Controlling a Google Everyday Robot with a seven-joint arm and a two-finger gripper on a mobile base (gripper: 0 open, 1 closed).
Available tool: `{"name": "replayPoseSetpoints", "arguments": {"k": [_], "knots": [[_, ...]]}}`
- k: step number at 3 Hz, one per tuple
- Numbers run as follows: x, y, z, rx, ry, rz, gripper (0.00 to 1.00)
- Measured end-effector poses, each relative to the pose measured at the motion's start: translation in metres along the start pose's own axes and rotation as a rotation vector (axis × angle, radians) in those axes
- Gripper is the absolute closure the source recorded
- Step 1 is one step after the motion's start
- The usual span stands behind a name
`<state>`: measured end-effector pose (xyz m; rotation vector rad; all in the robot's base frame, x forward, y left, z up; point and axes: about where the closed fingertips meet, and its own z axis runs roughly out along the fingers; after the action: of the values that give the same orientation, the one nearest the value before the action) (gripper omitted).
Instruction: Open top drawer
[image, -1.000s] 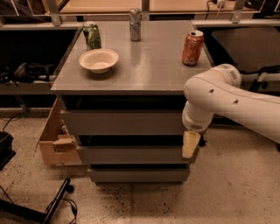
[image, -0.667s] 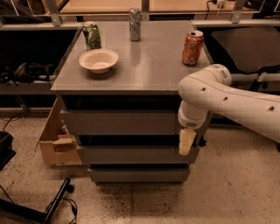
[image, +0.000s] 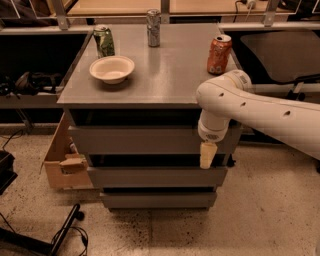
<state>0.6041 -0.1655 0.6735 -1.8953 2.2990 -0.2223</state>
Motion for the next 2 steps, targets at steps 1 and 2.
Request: {"name": "replayPoseSetpoints", "arguments": {"k": [1,2], "knots": [[0.011,0.009,-0.005,-0.031,0.01,0.029,0.41],[0.038,0.043,-0.033,-0.055,0.041,0.086,0.66]]}}
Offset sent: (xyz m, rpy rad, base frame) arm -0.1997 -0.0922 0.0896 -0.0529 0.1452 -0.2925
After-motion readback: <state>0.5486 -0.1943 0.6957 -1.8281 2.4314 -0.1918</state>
